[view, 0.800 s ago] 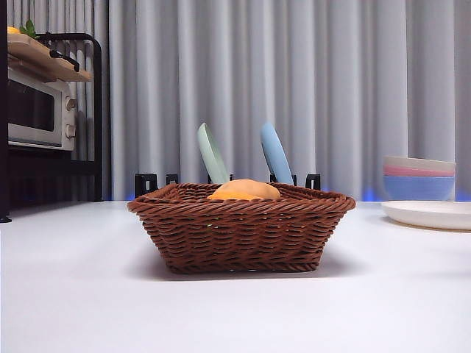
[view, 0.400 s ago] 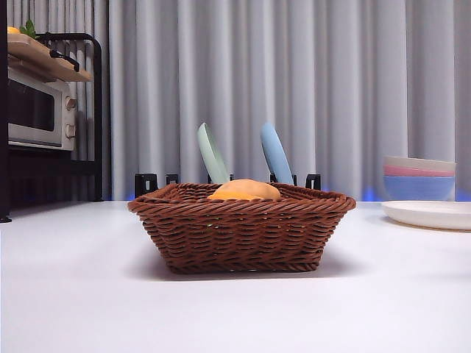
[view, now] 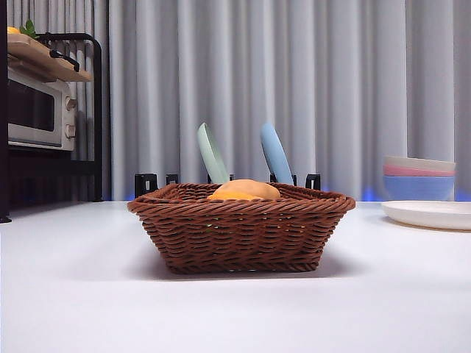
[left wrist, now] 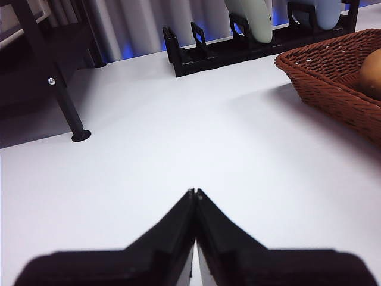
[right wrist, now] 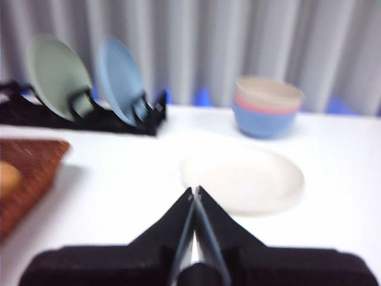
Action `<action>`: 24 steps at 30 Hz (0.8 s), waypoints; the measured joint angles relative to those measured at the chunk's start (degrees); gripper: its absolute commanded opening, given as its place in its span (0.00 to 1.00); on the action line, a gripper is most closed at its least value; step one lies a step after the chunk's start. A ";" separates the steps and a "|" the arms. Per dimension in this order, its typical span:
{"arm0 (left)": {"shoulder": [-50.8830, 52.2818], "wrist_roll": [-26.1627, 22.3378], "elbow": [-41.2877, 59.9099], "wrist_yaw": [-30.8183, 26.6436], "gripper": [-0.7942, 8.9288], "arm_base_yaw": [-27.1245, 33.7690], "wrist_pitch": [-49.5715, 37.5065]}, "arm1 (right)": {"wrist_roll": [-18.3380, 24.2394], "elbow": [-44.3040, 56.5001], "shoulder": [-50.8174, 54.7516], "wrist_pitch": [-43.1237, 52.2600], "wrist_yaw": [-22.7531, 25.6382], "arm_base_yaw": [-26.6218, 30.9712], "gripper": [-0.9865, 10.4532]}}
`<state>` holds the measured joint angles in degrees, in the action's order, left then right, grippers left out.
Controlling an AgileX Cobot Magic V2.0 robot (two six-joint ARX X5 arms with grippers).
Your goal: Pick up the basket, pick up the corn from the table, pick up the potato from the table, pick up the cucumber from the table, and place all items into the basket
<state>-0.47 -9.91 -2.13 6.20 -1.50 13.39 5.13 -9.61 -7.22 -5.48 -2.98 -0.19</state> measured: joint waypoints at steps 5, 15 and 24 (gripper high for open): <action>0.00 0.00 0.00 0.00 0.08 0.00 0.00 | 0.00 5.79 4.87 0.00 -0.04 0.55 0.09; 0.00 0.00 0.00 0.02 0.08 0.00 0.00 | -2.38 8.59 6.88 -4.42 0.09 0.55 0.09; 0.00 0.00 0.00 0.00 0.08 0.00 0.00 | -2.75 8.59 6.05 -4.50 0.07 0.55 0.09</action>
<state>-0.47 -9.91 -2.13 6.20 -1.50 13.39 2.37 -1.02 -1.17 -9.98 -2.92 0.36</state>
